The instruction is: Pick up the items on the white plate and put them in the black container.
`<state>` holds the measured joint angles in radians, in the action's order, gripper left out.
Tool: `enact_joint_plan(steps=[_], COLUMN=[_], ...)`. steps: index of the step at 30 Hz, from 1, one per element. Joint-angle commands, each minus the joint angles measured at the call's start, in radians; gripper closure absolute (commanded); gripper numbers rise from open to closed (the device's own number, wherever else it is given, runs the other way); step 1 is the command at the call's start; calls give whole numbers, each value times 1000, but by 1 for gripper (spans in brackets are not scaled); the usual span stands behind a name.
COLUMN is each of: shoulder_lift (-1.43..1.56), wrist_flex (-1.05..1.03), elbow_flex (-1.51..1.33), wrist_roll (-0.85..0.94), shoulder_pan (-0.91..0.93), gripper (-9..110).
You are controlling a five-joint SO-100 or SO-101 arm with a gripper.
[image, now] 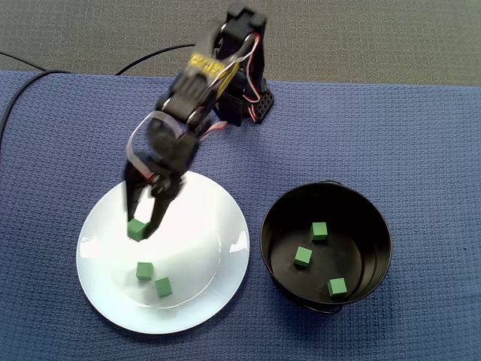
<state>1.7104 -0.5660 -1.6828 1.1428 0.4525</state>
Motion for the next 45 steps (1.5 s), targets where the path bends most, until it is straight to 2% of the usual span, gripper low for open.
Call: enact_joint_plan(steps=[1, 5, 9, 15, 20, 26, 29, 33, 37, 45], shoulder_lift=[233, 268, 175, -9, -209, -288, -270, -213, -130, -104], wrist_flex=[-94, -348, -541, -592, -568, -561, -581, -667, -775, -857], elbow_flex=[54, 213, 318, 242, 219, 230, 230, 290, 410, 575], wrist_roll=[-276, -502, -690, -769, -761, -753, -744, -726, -735, -908], shoulder_pan=[-160, -383, -621, -854, -888, -882, -873, -822, -675, -184], gripper=[102, 102, 102, 102, 102, 100, 70, 66, 65, 62])
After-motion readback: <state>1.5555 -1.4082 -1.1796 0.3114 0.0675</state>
